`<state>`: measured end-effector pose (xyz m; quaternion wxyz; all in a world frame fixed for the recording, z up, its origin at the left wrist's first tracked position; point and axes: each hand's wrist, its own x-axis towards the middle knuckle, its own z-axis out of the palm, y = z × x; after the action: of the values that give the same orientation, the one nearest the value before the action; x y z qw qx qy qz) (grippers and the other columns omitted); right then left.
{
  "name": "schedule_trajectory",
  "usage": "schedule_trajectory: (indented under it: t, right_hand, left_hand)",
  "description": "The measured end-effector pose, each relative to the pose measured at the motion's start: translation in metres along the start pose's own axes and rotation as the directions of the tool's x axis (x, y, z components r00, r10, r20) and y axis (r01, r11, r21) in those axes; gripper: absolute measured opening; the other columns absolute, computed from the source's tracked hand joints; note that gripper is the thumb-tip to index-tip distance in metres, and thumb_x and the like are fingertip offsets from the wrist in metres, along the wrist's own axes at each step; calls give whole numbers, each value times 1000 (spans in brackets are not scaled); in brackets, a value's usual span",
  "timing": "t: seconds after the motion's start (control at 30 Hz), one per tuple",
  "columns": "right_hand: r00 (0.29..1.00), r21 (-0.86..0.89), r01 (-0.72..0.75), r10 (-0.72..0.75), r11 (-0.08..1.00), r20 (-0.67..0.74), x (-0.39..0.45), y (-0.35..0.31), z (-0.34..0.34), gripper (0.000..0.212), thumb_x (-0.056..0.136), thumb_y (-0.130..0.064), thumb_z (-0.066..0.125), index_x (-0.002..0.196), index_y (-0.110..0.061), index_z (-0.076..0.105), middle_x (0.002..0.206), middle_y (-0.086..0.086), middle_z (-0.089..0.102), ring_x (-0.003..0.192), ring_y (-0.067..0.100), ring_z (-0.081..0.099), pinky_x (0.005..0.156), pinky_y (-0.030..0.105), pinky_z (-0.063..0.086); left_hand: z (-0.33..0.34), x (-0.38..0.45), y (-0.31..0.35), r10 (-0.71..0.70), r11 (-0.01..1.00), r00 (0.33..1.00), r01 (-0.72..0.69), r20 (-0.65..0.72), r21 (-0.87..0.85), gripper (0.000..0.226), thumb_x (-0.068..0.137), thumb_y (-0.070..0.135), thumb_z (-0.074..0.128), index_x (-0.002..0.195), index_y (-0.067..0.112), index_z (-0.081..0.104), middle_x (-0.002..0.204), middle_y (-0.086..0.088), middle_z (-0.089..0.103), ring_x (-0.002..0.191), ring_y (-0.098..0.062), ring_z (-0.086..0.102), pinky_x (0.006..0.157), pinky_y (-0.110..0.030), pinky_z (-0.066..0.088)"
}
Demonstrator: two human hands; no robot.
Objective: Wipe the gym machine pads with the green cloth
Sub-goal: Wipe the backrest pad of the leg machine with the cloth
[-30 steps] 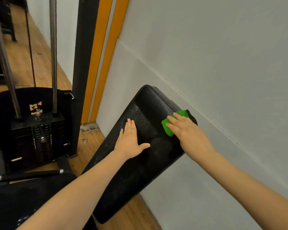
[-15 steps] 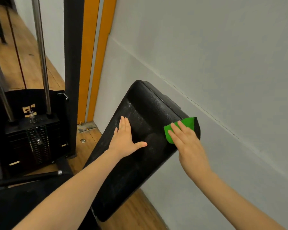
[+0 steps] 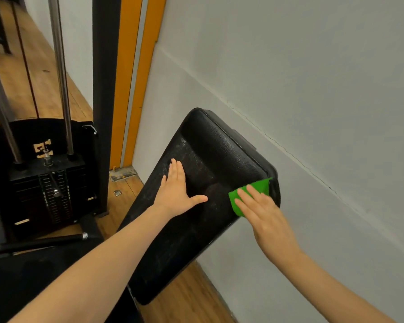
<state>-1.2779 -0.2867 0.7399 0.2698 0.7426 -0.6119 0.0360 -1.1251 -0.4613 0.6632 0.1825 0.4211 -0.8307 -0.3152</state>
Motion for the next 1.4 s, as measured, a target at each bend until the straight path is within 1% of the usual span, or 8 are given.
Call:
schedule_trajectory:
  t: [0.23, 0.37, 0.53, 0.67, 0.87, 1.1, 1.23, 1.4]
  right_hand:
    - [984, 31, 171, -169, 985, -49, 54, -1, -26, 40, 97, -3, 28, 113, 0, 64, 122, 16, 61, 118, 34, 54, 95, 50, 46]
    - [943, -70, 300, -284, 951, 172, 83, 1, -14, 43, 61, -2, 79, 103, -8, 71, 110, 11, 68, 107, 30, 63, 88, 46, 50]
    - [868, -88, 418, -370, 904, 330, 48, 6, -41, 48, 74, -11, 33, 96, -15, 75, 102, 3, 72, 99, 22, 67, 87, 37, 51]
    - [846, -92, 478, -430, 873, 315, 73, 5, -41, 40, 75, -9, 40, 95, -11, 74, 101, 6, 72, 98, 25, 67, 84, 40, 51]
    - [811, -180, 405, -262, 896, 523, 145, -10, -23, 49, 87, -10, 59, 135, -8, 48, 144, 12, 42, 136, 27, 35, 113, 36, 21]
    - [750, -87, 522, -408, 848, 521, 102, -10, -34, 20, 64, -13, 71, 83, -11, 76, 84, 4, 72, 83, 24, 69, 72, 31, 58]
    - [836, -172, 466, -368, 868, 406, 171, -17, -14, 41, 57, -6, 83, 97, -2, 72, 103, 15, 70, 101, 32, 65, 87, 40, 51]
    - [825, -209, 407, -261, 889, 501, 236, -37, 23, 43, 97, -5, 34, 140, -7, 38, 151, 11, 30, 142, 27, 19, 114, 33, 12]
  left_hand:
    - [0, -3, -2, 19, 999, 1000, -20, -8, -38, 120, 81, 63, 62, 151, 5, -17, 158, -13, -23, 148, -24, -15, 119, -44, 3]
    - [2, -3, -6, 34, 998, 999, -34, 5, -48, 122, 79, 64, 63, 150, 7, -18, 158, -11, -24, 147, -22, -16, 119, -43, 2]
    - [-3, -2, -11, 81, 997, 995, -81, 53, 3, 128, 76, 65, 66, 149, 5, -20, 158, -12, -25, 147, -23, -17, 119, -42, 0]
    - [-3, -1, -14, 82, 997, 996, -82, 26, -6, 131, 74, 66, 68, 149, 5, -20, 157, -13, -25, 147, -24, -17, 120, -43, 2]
    - [3, 1, -17, 83, 996, 997, -83, -8, -30, 130, 73, 66, 68, 150, 7, -20, 157, -11, -26, 146, -22, -18, 121, -46, 2]
    - [9, 3, -26, 91, 994, 995, -93, -39, -54, 129, 74, 67, 66, 150, 10, -21, 157, -7, -27, 146, -20, -19, 120, -44, 0]
    - [11, 3, -25, 98, 993, 994, -101, -44, -58, 129, 73, 70, 65, 149, 9, -21, 157, -8, -28, 146, -19, -20, 121, -45, 0]
    - [15, 3, -25, 67, 995, 996, -71, -62, -63, 132, 71, 74, 63, 149, 7, -20, 157, -10, -27, 146, -21, -21, 121, -44, -1]
